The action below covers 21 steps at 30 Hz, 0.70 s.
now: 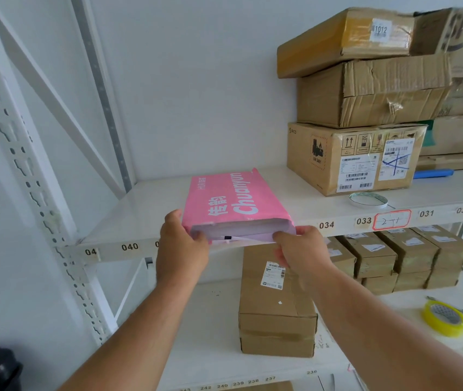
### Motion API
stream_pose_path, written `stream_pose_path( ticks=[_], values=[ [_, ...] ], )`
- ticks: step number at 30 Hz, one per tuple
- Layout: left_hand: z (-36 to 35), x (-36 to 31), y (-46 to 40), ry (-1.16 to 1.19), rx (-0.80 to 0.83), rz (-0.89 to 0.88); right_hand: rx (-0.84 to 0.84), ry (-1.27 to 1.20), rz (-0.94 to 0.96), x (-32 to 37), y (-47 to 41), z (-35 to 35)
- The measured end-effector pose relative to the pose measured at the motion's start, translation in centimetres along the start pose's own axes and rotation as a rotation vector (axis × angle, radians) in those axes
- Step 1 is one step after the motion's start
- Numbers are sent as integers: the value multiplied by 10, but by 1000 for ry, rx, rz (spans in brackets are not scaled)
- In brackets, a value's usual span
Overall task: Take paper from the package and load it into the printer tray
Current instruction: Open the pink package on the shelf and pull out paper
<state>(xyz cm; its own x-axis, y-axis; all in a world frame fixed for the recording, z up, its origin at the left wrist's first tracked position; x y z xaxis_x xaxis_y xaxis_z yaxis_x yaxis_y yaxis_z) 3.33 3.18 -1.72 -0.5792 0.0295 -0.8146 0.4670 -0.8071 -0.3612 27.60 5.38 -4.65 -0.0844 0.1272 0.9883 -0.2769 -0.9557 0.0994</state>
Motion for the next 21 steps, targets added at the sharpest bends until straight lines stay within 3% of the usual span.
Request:
stream_pose_path(
  ticks=[9, 14, 21],
  values=[
    [2, 4, -9, 36, 21, 70, -82, 49, -2, -4, 3, 2],
    [2, 6, -13, -75, 113, 40, 1, -112, -113, -1, 11, -5],
    [-1, -2, -15, -138, 133, 36, -94, 107, 83, 9, -3, 10]
  ],
)
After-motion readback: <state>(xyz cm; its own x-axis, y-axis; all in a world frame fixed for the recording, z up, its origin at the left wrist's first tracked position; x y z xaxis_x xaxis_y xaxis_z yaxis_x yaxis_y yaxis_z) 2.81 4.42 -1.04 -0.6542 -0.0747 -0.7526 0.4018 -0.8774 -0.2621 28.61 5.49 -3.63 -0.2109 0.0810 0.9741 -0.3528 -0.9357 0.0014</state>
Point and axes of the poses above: each hand's wrist, its own y-axis away from the middle knuckle, its own z-axis out of the back of the hand, x = y × z, the point moved 5 cm from there along -y, towards the middle knuckle
